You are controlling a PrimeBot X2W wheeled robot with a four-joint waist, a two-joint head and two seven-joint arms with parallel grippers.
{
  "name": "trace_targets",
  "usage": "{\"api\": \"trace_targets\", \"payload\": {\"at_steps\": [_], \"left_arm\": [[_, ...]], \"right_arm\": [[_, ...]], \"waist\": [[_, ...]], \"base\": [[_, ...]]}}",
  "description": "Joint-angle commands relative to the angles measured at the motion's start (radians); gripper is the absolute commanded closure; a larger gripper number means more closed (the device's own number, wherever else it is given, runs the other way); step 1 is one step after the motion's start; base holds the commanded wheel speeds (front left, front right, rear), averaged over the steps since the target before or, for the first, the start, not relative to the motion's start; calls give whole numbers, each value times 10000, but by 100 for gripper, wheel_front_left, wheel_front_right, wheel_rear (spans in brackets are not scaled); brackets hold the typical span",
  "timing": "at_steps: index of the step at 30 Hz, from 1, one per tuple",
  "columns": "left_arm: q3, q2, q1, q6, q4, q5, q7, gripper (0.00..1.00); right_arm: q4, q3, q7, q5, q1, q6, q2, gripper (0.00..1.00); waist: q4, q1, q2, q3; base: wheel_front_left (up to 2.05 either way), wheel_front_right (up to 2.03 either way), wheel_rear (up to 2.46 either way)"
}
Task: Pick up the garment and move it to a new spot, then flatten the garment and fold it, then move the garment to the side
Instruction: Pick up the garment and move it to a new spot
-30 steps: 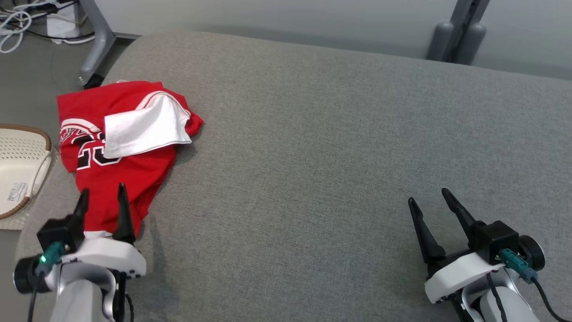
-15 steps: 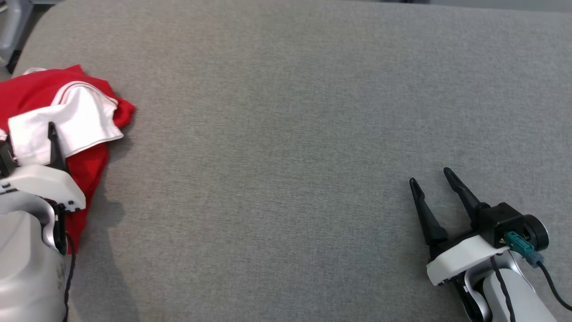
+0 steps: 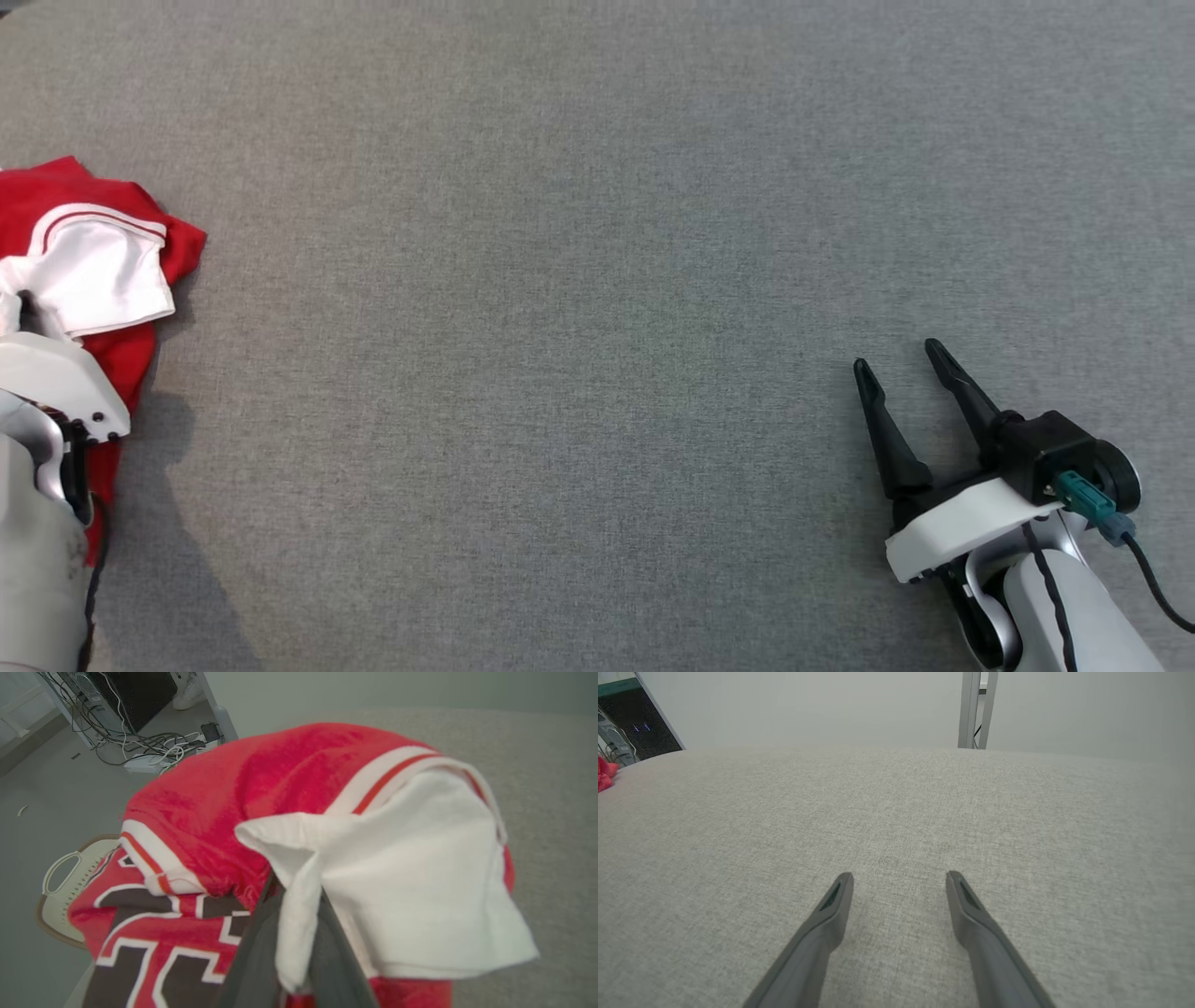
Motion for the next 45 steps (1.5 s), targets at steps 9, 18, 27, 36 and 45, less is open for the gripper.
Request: {"api": "trace_targets", "payload": {"at_steps": [9,18,27,36,45], "left_arm": [[-675,217,-951,-986,-398,291,-643,100],[-2063,-1970,-606,-1153,-2237,804,-676,100],[-5038,-2613,294,-1613,-3486,-1016,-681,100],[-9902,-2571,951,-103,-6006,-4772,-680,100],[-10695,-2581,643,1000,-6262,-5326,-679,0]], "right_arm": [[186,-77,-3,233,354,1,380,0],[349,-165,-3,379,858,1,625,0],[436,19,-3,531,955,1,702,0],[397,174,-3,778,925,1,705,0],[442,112,-3,972,796,1,703,0]], "waist": [[-552,0,0,-1286],[-1354,0,0,-2178],[-2111,0,0,-2308],[-2473,0,0,-2146],[-2442,0,0,-2030]], "base": [[0,0,0],[0,0,0],[0,0,0],[0,0,0],[0,0,0]]}}
